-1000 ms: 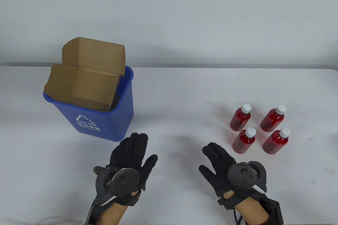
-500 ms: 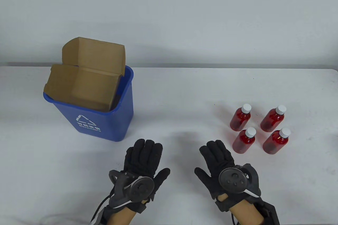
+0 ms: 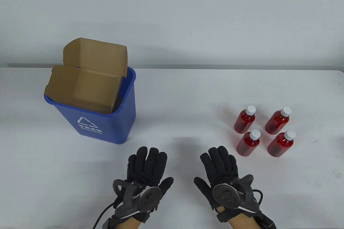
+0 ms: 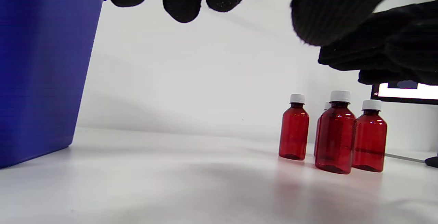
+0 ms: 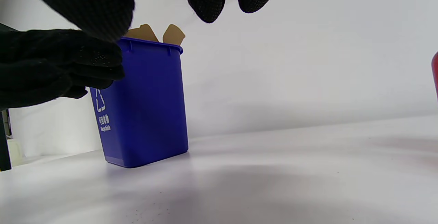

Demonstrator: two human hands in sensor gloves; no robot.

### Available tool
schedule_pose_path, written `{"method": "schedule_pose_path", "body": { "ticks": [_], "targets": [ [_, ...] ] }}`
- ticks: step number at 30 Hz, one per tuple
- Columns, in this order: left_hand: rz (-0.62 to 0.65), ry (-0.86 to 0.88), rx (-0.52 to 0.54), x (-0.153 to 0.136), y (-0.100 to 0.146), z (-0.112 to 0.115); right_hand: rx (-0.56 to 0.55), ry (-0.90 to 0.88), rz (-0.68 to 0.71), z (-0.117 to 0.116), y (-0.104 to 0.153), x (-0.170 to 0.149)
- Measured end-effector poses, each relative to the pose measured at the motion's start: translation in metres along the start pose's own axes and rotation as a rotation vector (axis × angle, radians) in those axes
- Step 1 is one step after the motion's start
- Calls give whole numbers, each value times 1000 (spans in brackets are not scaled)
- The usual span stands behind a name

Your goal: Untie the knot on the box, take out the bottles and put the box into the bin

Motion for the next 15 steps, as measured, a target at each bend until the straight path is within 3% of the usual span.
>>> {"method": "schedule_pose_path", "body": {
  "ticks": [15],
  "targets": [
    [-6, -29, -19, 0, 0, 3, 23, 14, 7, -9, -3, 3]
  ]
}}
Point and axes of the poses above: the tracker on the back of each hand, its own x axis roughly to the thumb side, its own y axis roughly from the fingertips to the wrist, z = x × y, the point moved 4 cm from there along -y, roughly from the wrist to the fingertips, and after that the axes turned 4 degrees about -y, right-handed, at the moved point
